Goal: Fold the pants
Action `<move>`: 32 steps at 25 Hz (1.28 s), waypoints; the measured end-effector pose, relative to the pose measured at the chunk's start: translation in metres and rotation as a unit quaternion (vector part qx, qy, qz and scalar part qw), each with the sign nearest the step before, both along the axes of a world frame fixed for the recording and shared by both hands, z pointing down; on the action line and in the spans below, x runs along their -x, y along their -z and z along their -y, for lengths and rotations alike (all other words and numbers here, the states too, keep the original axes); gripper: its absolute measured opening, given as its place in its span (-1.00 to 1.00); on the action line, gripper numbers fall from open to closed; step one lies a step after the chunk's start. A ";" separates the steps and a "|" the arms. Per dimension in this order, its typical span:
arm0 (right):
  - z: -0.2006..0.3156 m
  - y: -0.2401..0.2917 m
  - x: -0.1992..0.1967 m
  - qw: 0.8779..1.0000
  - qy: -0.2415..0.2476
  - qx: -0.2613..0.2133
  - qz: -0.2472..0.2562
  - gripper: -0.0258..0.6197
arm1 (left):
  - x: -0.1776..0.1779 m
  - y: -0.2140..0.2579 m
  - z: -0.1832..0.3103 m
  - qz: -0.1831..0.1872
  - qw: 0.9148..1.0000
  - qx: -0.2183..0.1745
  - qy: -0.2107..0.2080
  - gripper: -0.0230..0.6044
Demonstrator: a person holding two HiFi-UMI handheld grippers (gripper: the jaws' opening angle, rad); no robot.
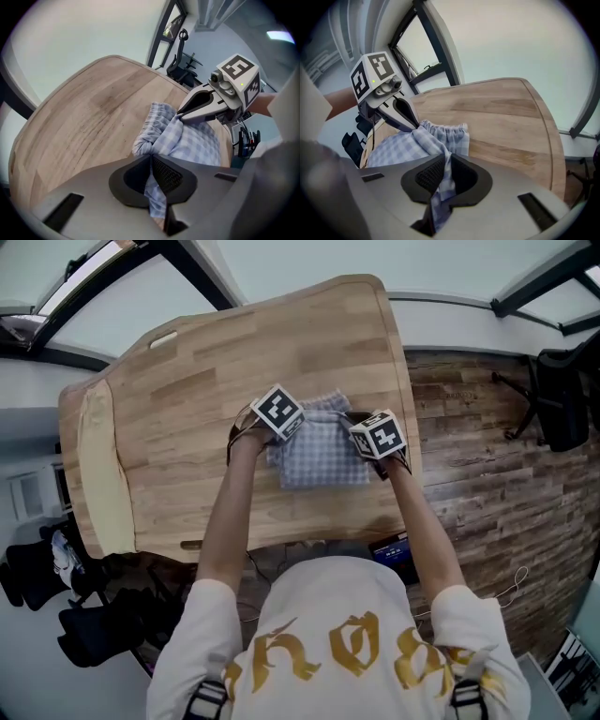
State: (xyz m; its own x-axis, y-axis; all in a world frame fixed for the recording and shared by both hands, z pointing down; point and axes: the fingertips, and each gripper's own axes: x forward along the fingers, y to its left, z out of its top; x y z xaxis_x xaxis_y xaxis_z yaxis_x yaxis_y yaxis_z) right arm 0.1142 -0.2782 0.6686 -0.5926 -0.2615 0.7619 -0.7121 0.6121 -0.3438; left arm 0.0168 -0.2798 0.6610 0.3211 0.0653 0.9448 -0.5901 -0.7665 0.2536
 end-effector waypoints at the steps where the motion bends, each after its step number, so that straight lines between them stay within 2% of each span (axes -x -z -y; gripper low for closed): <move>1: 0.001 -0.001 0.000 1.000 -0.004 0.005 0.006 -0.75 | 0.000 -0.001 0.000 -0.002 1.000 0.005 0.002 -0.77; 5: 0.001 0.000 0.000 1.000 -0.006 0.018 0.021 -0.75 | 0.000 -0.001 -0.001 0.001 1.000 0.004 -0.005 -0.77; 8: 0.001 0.007 0.000 1.000 -0.004 -0.008 0.025 -0.69 | 0.001 0.000 -0.004 0.000 1.000 -0.022 -0.016 -0.77; 12: 0.006 0.023 -0.009 0.998 -0.046 -0.016 0.043 -0.56 | 0.002 0.008 -0.001 -0.013 0.999 -0.049 -0.016 -0.77; 13: 0.008 0.031 -0.013 0.997 -0.057 -0.026 0.047 -0.54 | 0.002 0.013 0.000 -0.019 0.998 -0.063 -0.013 -0.72; 14: 0.010 0.040 -0.016 0.996 -0.068 -0.040 0.052 -0.54 | 0.002 0.019 0.002 -0.026 0.997 -0.079 -0.005 -0.49; 16: 0.013 0.061 -0.024 0.992 -0.089 -0.072 0.058 -0.54 | 0.005 0.033 0.007 -0.048 0.993 -0.105 0.031 -0.28; 17: 0.014 0.072 -0.028 0.990 -0.099 -0.086 0.059 -0.54 | 0.007 0.042 0.010 -0.063 0.990 -0.114 0.055 -0.25; 19: 0.012 0.092 -0.034 0.986 -0.115 -0.110 0.059 -0.54 | 0.009 0.061 0.013 -0.095 0.982 -0.133 0.098 -0.24; 22: 0.009 0.124 -0.038 0.977 -0.135 -0.150 0.065 -0.64 | 0.011 0.097 0.012 -0.136 0.968 -0.171 0.124 -0.25; 25: -0.005 0.158 -0.033 0.967 -0.151 -0.190 0.084 -0.75 | 0.013 0.136 -0.001 -0.164 0.953 -0.218 0.132 -0.55; 27: -0.019 0.182 -0.027 0.959 -0.154 -0.219 0.098 -0.83 | 0.013 0.162 -0.011 -0.185 0.939 -0.259 0.130 -0.70; 30: -0.043 0.215 -0.015 0.949 -0.148 -0.261 0.101 -0.85 | 0.014 0.197 -0.032 -0.221 0.914 -0.318 0.118 -0.75; 32: -0.058 0.234 -0.011 0.942 -0.152 -0.286 0.092 -0.85 | 0.016 0.214 -0.049 -0.232 0.902 -0.345 0.118 -0.76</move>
